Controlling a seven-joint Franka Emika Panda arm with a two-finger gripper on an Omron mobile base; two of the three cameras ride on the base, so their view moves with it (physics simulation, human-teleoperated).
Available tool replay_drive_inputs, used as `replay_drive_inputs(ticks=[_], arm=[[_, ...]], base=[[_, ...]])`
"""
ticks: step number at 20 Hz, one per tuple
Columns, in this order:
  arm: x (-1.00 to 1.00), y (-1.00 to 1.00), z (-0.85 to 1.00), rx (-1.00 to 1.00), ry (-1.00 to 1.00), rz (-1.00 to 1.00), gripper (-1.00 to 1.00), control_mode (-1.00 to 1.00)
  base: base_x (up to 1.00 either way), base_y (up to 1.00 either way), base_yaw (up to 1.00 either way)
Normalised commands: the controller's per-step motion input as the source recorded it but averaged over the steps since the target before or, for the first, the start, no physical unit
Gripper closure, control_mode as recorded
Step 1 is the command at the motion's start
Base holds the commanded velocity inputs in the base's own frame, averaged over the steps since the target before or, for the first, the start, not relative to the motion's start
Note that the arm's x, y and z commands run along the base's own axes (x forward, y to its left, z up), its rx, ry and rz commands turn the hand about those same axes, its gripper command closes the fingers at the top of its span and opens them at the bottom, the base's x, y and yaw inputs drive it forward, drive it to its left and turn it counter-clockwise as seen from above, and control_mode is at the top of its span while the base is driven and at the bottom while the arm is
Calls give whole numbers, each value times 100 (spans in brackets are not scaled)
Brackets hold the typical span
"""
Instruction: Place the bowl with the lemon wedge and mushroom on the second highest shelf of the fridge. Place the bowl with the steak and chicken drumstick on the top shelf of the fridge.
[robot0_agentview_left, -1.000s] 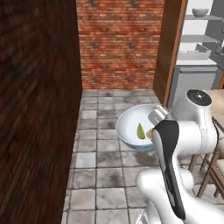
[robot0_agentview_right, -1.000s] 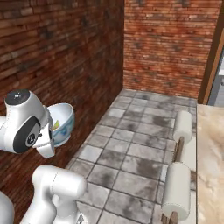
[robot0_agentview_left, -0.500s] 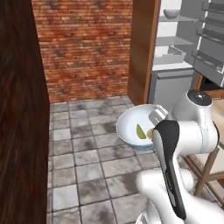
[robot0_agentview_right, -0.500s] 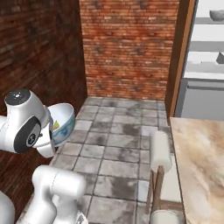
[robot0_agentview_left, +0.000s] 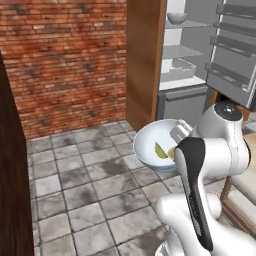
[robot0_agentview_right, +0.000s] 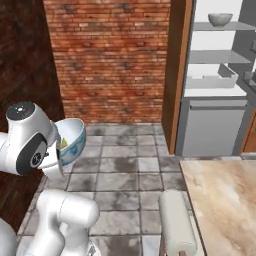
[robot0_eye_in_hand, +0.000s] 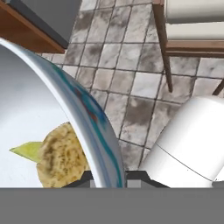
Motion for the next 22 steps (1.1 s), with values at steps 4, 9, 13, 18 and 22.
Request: replay_drive_inputs(ticks=[4,9,13,18,22], arm=[[0,0,0,0,0,0,100,100],[0,0,0,0,0,0,100,100],[0,0,0,0,0,0,100,100],[0,0,0,0,0,0,100,100],[0,0,0,0,0,0,100,100]], base=[[100,-7,-30],[100,-17,-29],[100,-32,-32],[100,-32,-31],[100,-33,-28]])
